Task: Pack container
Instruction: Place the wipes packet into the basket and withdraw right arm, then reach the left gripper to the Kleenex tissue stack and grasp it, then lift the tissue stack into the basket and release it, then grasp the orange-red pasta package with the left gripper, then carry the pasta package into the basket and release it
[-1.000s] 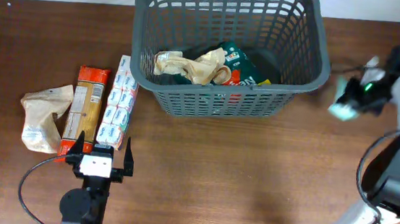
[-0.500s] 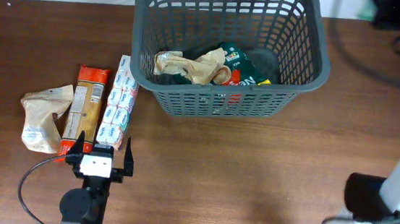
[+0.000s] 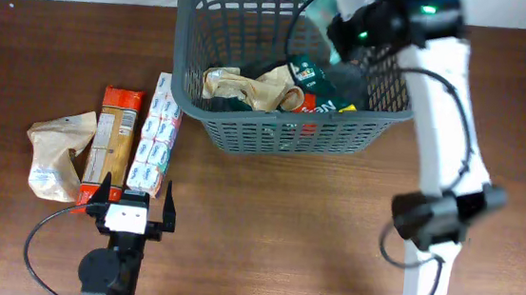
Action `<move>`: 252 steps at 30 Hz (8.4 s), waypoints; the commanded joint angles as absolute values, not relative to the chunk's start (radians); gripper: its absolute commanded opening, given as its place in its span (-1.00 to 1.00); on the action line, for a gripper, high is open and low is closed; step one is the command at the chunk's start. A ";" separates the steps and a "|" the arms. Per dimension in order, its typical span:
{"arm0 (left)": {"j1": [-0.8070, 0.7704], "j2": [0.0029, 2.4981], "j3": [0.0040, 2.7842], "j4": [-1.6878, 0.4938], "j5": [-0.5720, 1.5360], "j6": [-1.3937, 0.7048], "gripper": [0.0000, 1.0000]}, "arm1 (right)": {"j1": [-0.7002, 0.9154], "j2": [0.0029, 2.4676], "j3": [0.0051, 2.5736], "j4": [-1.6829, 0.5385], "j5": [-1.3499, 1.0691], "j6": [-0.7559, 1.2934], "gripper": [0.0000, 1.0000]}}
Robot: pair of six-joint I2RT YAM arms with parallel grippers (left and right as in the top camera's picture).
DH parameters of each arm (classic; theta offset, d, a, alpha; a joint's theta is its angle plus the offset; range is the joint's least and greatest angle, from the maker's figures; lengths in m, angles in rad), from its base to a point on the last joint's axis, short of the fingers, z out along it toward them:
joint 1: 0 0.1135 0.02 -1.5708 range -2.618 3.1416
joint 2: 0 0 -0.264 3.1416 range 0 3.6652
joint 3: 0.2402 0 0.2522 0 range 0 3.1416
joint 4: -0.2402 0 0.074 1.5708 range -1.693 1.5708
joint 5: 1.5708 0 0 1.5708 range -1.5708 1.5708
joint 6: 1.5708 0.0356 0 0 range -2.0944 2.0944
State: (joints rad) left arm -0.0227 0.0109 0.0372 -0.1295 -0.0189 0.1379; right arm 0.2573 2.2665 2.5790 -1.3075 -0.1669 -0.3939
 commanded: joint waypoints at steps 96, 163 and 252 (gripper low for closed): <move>0.036 2.016 1.538 -1.031 0.098 0.167 0.79 | -0.662 1.866 1.888 -1.241 -0.370 0.140 0.98; -0.436 2.415 2.725 -1.341 0.126 1.124 -0.96 | -0.662 1.866 1.888 -1.241 -0.370 0.140 0.98; 0.259 1.993 2.360 -1.384 0.128 0.407 -0.96 | -0.662 1.866 1.888 -1.241 -0.370 0.140 0.98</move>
State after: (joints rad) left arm 0.2981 2.0747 2.1239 -1.3727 0.0547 0.3920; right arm -0.6674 1.8862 1.8938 -1.2427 -0.3618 0.1326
